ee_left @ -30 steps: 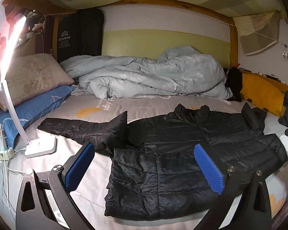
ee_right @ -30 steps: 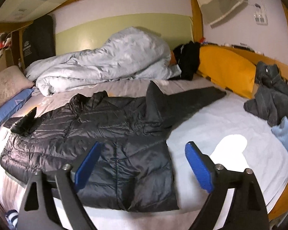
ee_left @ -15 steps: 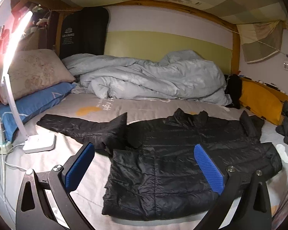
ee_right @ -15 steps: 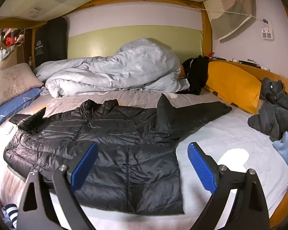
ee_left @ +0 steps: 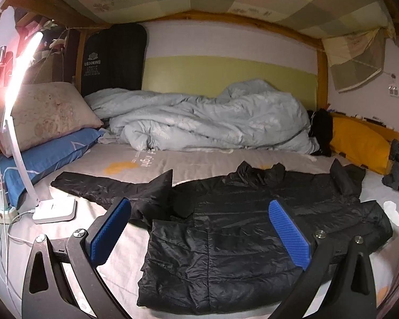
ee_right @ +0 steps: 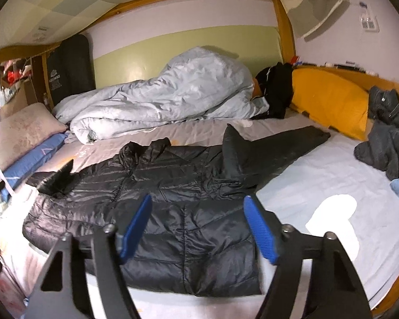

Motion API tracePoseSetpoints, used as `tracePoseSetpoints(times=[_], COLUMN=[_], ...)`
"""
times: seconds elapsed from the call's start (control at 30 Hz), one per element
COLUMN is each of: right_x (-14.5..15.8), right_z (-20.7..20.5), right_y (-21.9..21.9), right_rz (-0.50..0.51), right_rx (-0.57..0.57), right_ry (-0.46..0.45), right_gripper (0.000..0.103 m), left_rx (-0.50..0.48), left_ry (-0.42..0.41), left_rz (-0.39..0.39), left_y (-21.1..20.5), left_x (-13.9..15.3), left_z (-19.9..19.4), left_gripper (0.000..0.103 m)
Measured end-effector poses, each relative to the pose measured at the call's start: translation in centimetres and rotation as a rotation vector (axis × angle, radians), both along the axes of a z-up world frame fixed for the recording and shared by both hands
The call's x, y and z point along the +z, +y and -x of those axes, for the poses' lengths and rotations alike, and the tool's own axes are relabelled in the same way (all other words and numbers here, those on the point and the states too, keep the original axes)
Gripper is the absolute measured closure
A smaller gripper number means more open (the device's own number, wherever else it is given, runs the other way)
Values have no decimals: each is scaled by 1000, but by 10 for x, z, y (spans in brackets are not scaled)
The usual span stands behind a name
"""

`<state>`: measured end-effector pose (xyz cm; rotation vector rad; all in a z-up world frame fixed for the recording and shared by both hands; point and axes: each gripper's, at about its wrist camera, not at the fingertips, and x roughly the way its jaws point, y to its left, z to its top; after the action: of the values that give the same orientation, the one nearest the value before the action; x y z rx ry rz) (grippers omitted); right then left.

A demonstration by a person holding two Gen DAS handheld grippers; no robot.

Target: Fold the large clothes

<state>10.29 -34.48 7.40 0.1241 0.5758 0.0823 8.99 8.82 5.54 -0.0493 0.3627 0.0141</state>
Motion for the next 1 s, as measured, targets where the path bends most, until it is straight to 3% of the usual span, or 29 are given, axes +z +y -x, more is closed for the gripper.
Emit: tracePoseSetpoints(times=[0.17, 0.3, 0.4, 0.53, 0.67, 0.73, 0.83, 1.0], right_x=[31, 57, 56, 24, -28, -50, -76, -107], right_z=[-30, -58, -86, -119, -162, -181, -205, -231], right_y=[-26, -43, -59, -86, -118, -132, -150, -177], right_rz=[-102, -138, -167, -238, -293, -302, -311, -425], right_rx=[-58, -72, -127, -193, -243, -271, -315, -327], right_ry=[35, 39, 78, 169, 320, 377, 423, 437], right_gripper=[39, 39, 39, 39, 49, 49, 49, 52], left_rx=[-19, 9, 10, 35, 10, 21, 18, 38], left_ry=[38, -19, -49, -59, 22, 68, 129, 168], left_rz=[45, -10, -19, -49, -36, -29, 9, 10], left_y=[-4, -20, -28, -31, -25, -21, -12, -4], left_x=[30, 61, 66, 48, 13, -4, -25, -46], left_z=[-30, -49, -58, -71, -95, -107, -121, -134], left_gripper=[0, 0, 0, 0, 0, 0, 0, 0])
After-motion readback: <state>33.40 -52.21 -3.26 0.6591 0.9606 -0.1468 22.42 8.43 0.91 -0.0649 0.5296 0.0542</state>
